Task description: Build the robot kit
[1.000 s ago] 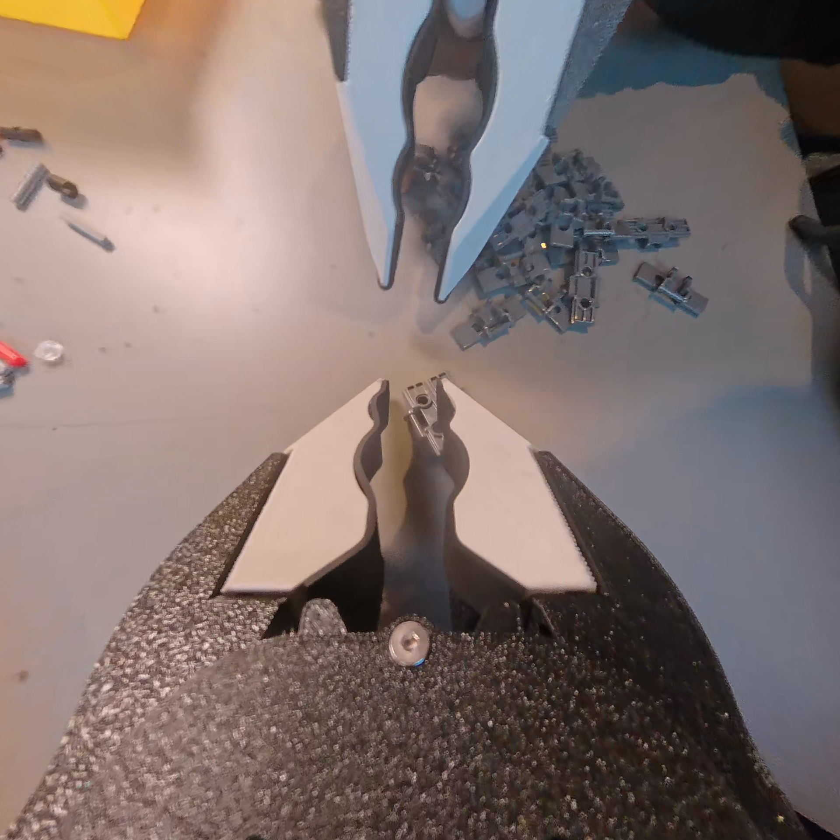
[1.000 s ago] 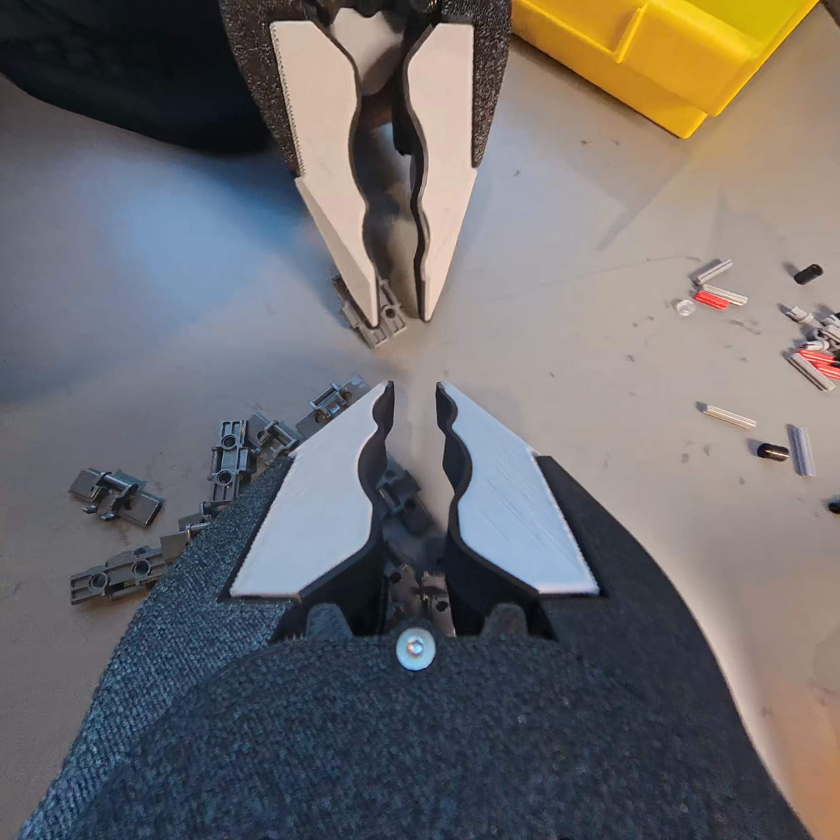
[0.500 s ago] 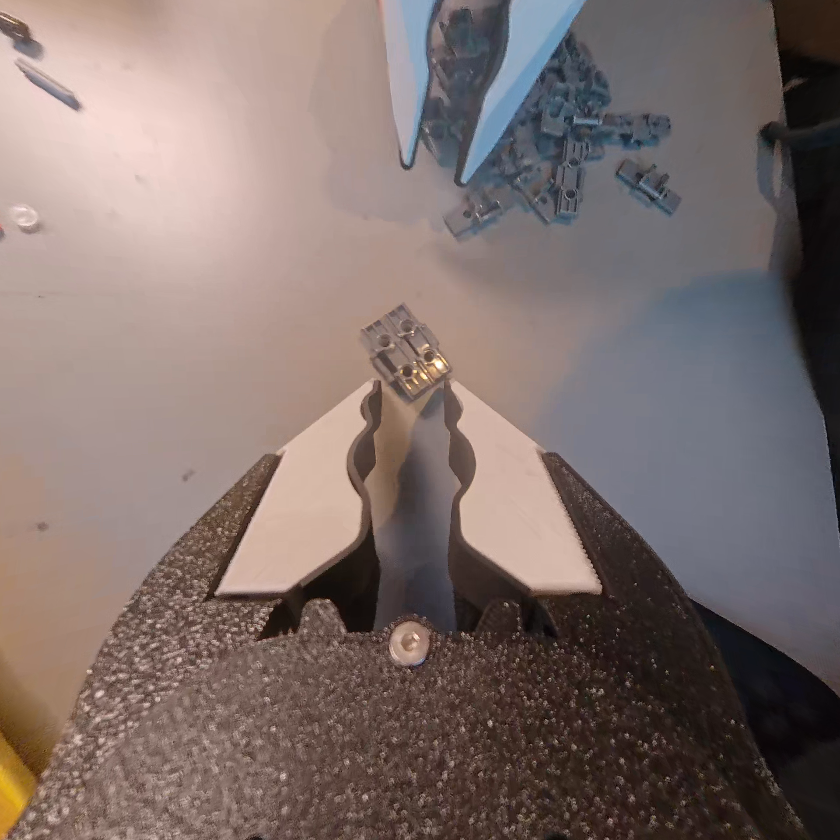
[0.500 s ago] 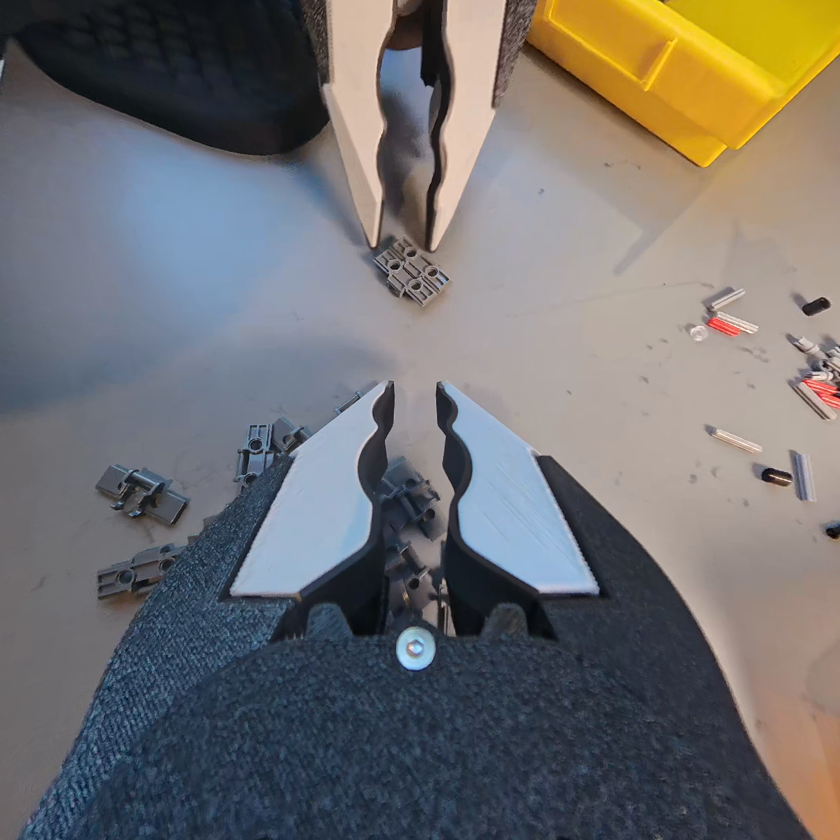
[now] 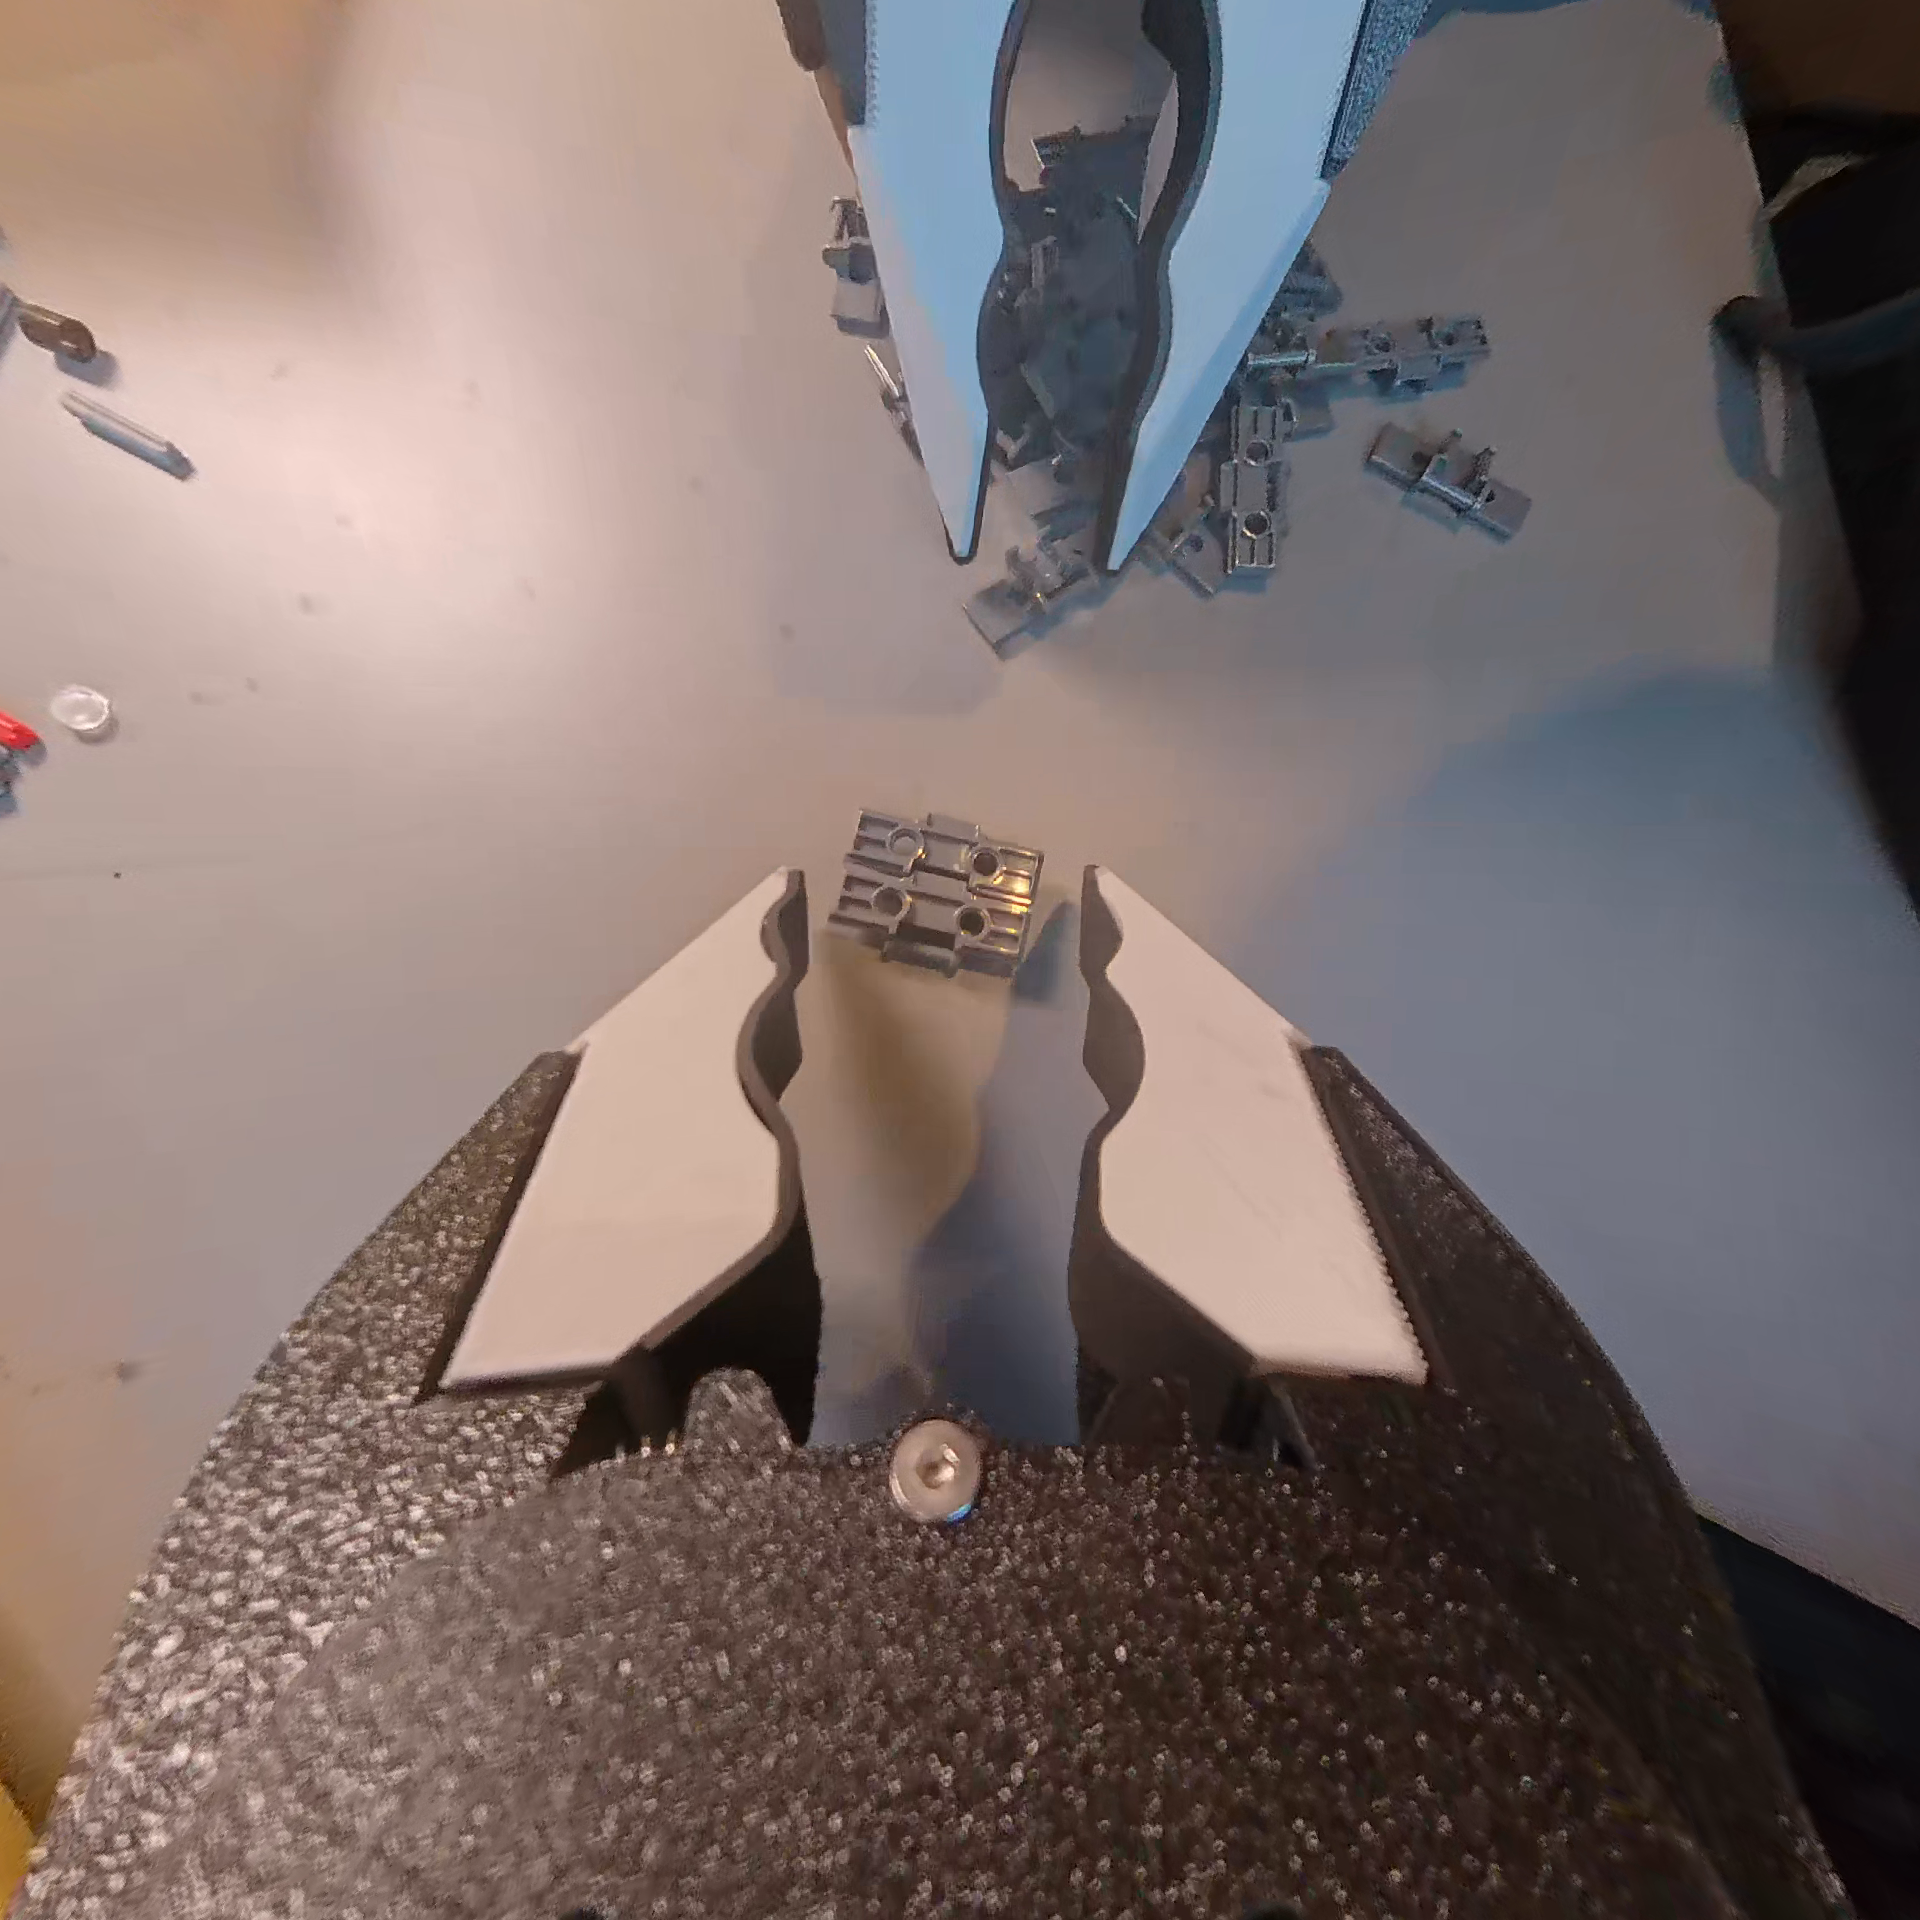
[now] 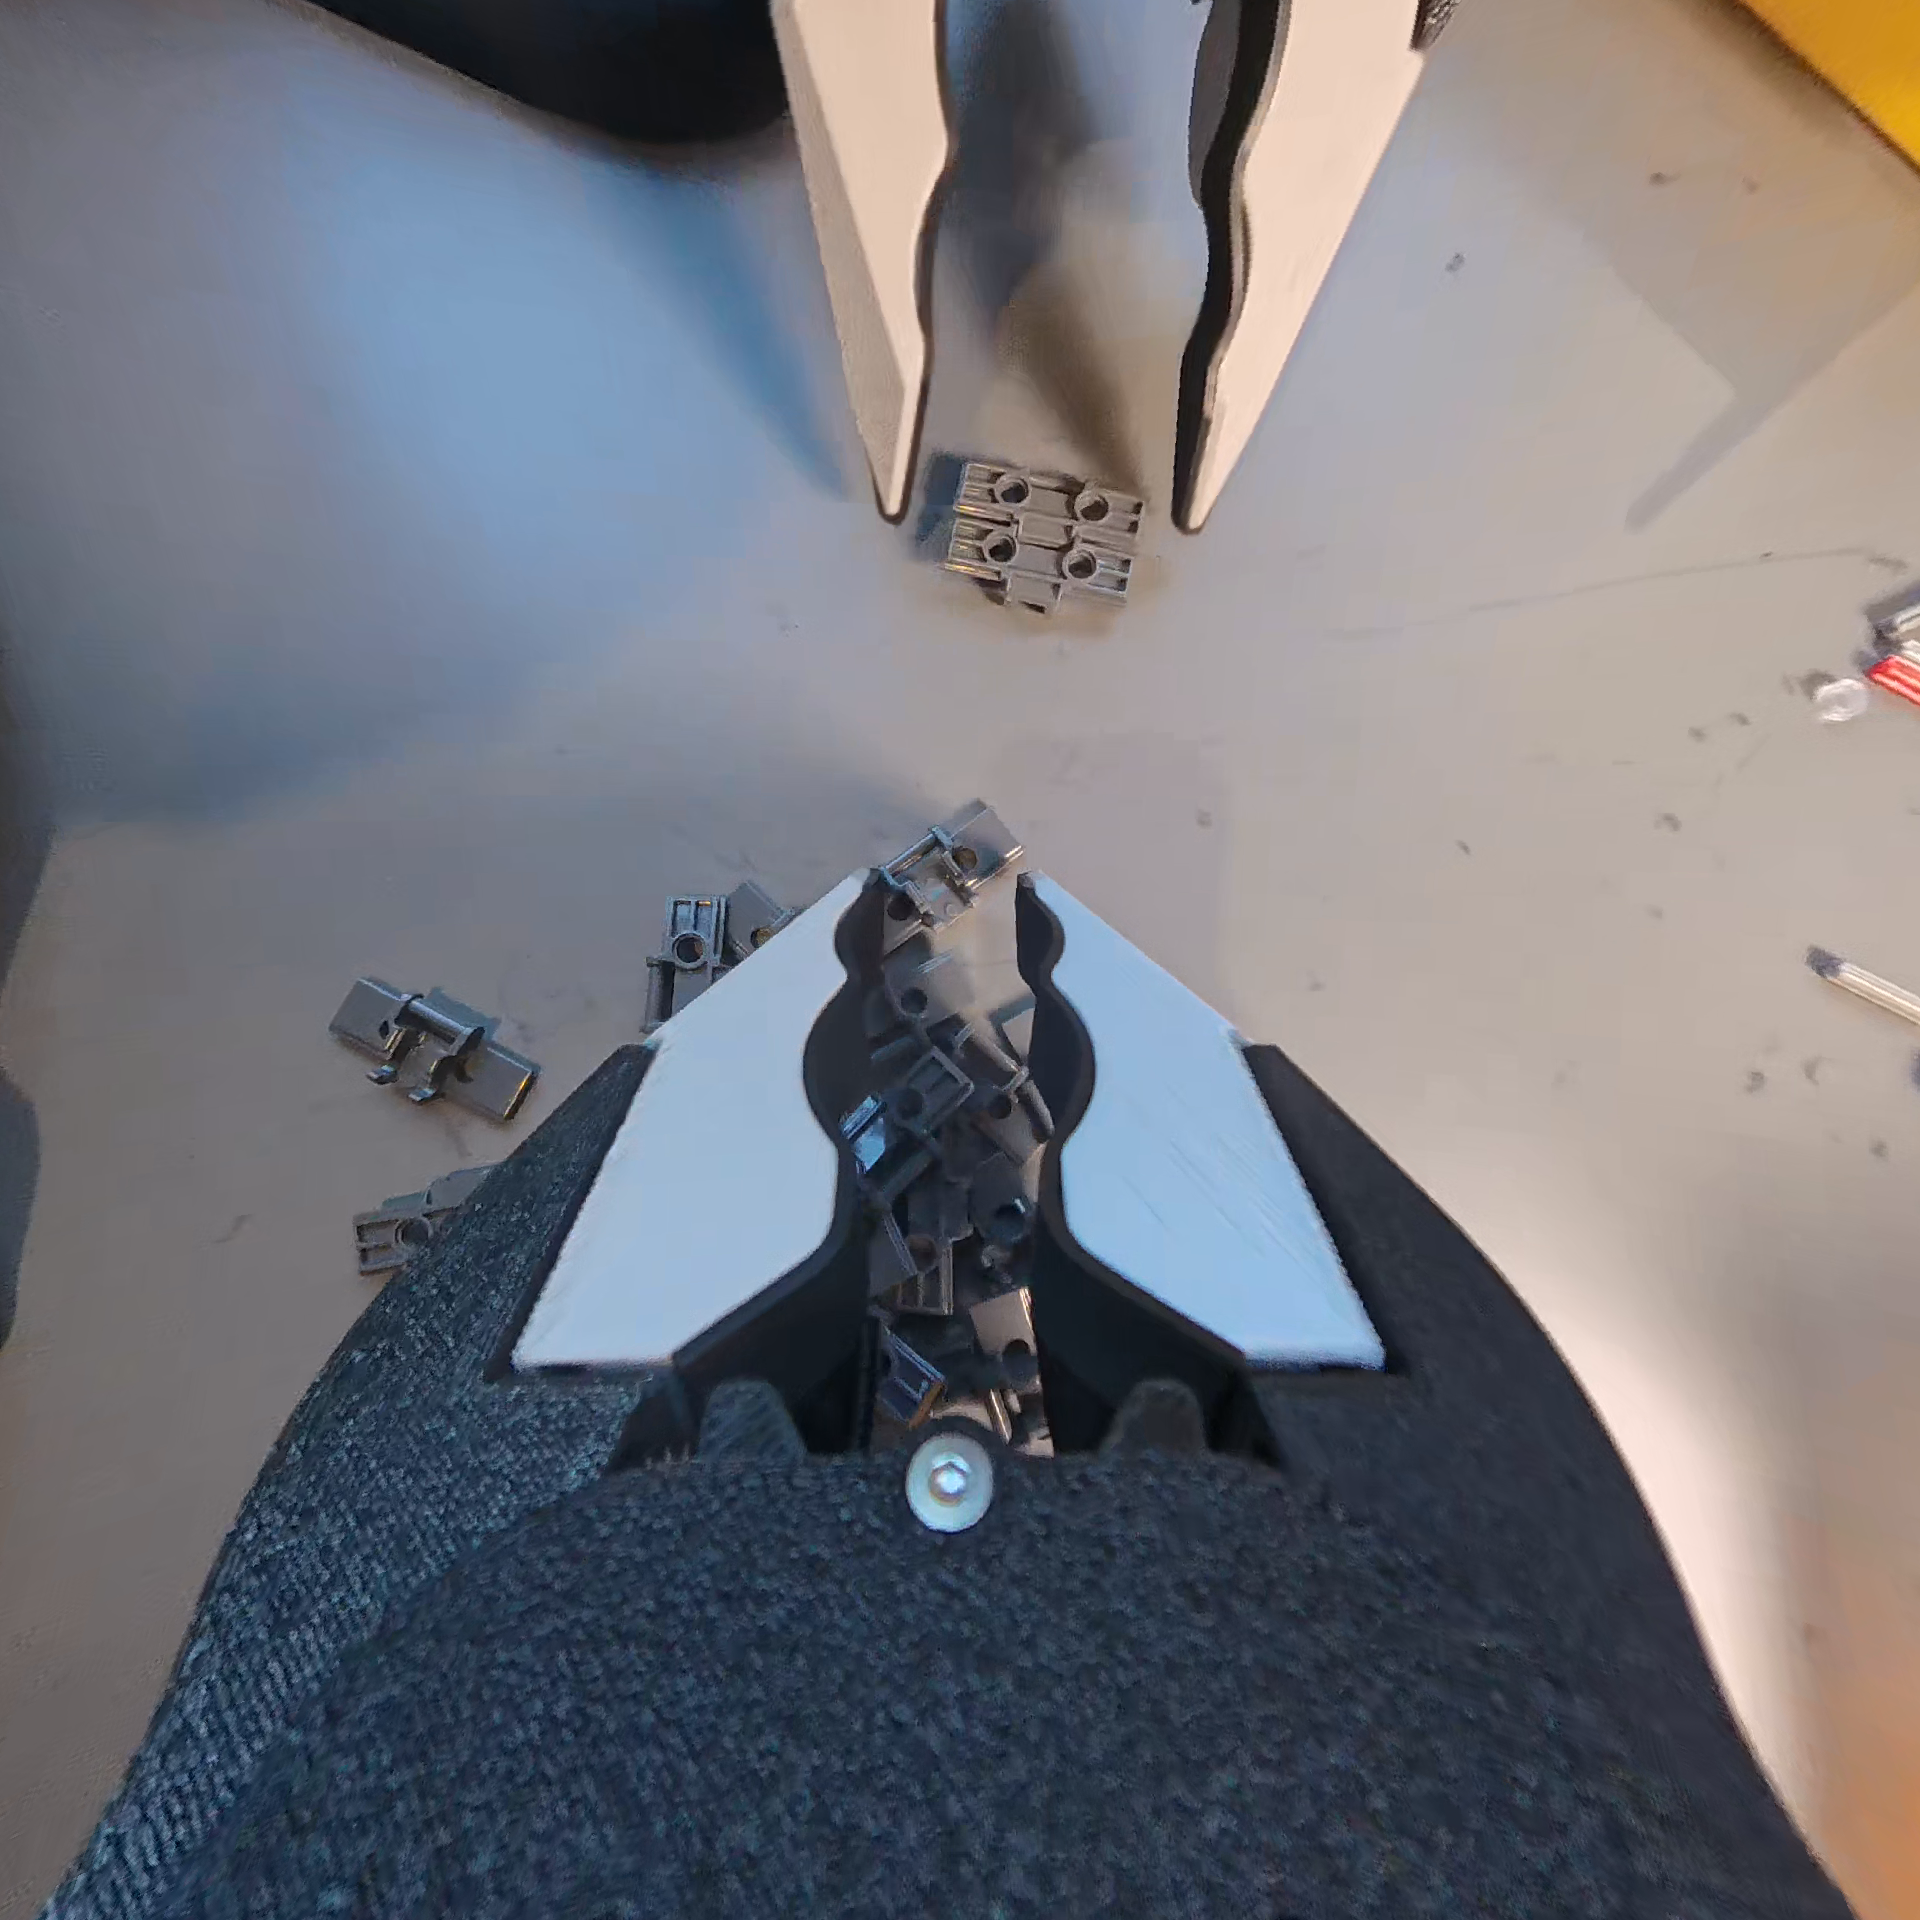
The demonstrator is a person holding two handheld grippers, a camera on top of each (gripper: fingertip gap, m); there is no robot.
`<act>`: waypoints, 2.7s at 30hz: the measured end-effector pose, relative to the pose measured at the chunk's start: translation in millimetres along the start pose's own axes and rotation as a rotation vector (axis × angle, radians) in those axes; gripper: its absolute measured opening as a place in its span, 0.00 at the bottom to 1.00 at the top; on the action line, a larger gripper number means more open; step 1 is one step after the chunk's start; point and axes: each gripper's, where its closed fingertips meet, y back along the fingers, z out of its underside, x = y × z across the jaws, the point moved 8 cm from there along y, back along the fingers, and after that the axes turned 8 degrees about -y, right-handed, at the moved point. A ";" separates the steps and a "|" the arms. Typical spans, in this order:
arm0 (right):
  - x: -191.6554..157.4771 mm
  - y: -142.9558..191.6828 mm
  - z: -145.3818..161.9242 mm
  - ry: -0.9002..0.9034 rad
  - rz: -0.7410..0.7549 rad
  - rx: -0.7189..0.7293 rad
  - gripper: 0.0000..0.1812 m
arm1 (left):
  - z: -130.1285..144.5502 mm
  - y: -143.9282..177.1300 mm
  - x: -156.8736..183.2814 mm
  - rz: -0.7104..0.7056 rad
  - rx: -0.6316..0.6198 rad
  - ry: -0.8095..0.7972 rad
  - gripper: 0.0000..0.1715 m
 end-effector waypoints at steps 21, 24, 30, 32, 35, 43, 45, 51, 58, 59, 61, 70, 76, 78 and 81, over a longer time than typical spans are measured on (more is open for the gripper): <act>-7.5 42.0 -41.6 0.400 0.339 0.561 0.07 | -38.2 37.0 -16.2 0.127 0.683 0.285 0.07; -9.7 40.0 -41.1 0.426 0.339 0.570 0.07 | -42.7 36.1 -11.3 0.130 0.677 0.253 0.01; -6.2 36.8 -37.0 0.426 0.337 0.558 0.05 | -44.0 33.8 -8.5 -0.021 0.564 0.119 0.00; -2.6 40.4 -36.4 0.353 0.285 0.569 0.11 | -45.1 31.3 -5.9 -0.126 0.489 0.011 0.00; 3.0 40.6 -31.9 0.294 0.231 0.529 0.14 | -48.3 24.5 4.6 -0.237 0.385 -0.197 0.00; -4.9 30.4 -30.2 0.434 0.292 0.483 0.02 | -47.5 16.7 12.8 -0.284 0.313 -0.337 0.01; -4.2 25.9 -27.6 0.492 0.349 0.448 0.01 | -41.3 17.0 9.5 -0.250 0.294 -0.289 0.07; -10.6 8.2 -23.8 0.683 0.459 0.402 0.01 | -28.4 8.8 3.6 -0.216 0.202 -0.240 0.10; -12.1 10.2 -26.1 0.686 0.477 0.466 0.02 | -33.9 8.0 7.0 -0.328 0.152 -0.369 0.07; -10.7 11.4 -26.2 0.658 0.468 0.483 0.02 | -34.9 8.4 7.8 -0.350 0.145 -0.398 0.06; -6.6 16.5 -27.4 0.539 0.401 0.542 0.06 | -37.4 10.3 9.8 -0.404 0.124 -0.466 0.01; -1.2 35.4 -31.1 0.349 0.229 0.666 0.08 | -50.3 23.7 15.3 -0.409 0.287 -0.453 0.00; -2.5 34.9 -32.3 0.358 0.242 0.655 0.07 | -53.6 29.1 14.3 -0.397 0.359 -0.404 0.00; -2.3 35.4 -32.7 0.358 0.254 0.676 0.05 | -54.2 30.4 14.1 -0.384 0.378 -0.388 0.00; -0.5 34.7 -32.3 0.314 0.212 0.669 0.04 | -50.7 30.7 11.7 -0.336 0.397 -0.336 0.01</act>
